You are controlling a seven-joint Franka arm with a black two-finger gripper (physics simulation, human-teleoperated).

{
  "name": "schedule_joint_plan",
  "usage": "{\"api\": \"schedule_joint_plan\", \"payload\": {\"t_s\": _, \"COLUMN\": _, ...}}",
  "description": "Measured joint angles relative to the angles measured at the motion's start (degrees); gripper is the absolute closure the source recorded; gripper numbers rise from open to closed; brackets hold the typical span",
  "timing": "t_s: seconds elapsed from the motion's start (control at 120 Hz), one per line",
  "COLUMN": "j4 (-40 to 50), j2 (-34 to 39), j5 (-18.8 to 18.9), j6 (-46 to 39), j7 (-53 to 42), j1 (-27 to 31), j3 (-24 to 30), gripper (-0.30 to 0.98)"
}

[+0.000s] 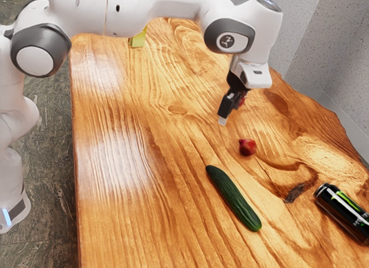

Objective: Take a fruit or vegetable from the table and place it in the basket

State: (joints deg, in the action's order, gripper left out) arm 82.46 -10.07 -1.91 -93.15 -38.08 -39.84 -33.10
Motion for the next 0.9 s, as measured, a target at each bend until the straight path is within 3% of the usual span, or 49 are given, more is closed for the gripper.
{"api": "schedule_joint_plan", "payload": {"t_s": 0.133, "j4": -2.81, "j2": -3.19, "j5": -2.37, "j6": -0.28, "j7": -7.27, "j1": 0.06, "j3": 3.76, "gripper": 0.00}}
{"api": "schedule_joint_plan", "payload": {"t_s": 0.233, "j4": -5.42, "j2": -7.26, "j5": -4.10, "j6": -0.41, "j7": -11.69, "j1": 6.48, "j3": 12.16, "gripper": 0.00}}
{"api": "schedule_joint_plan", "payload": {"t_s": 0.317, "j4": -5.55, "j2": -8.32, "j5": -5.35, "j6": -0.52, "j7": -14.68, "j1": 8.36, "j3": 14.63, "gripper": 0.00}}
{"api": "schedule_joint_plan", "payload": {"t_s": 0.583, "j4": -0.97, "j2": -7.34, "j5": -6.46, "j6": -2.45, "j7": -20.76, "j1": 3.49, "j3": 13.93, "gripper": 0.00}}
{"api": "schedule_joint_plan", "payload": {"t_s": 0.9, "j4": 5.49, "j2": -7.14, "j5": -6.96, "j6": -7.31, "j7": -24.53, "j1": 2.51, "j3": 12.63, "gripper": 0.00}}
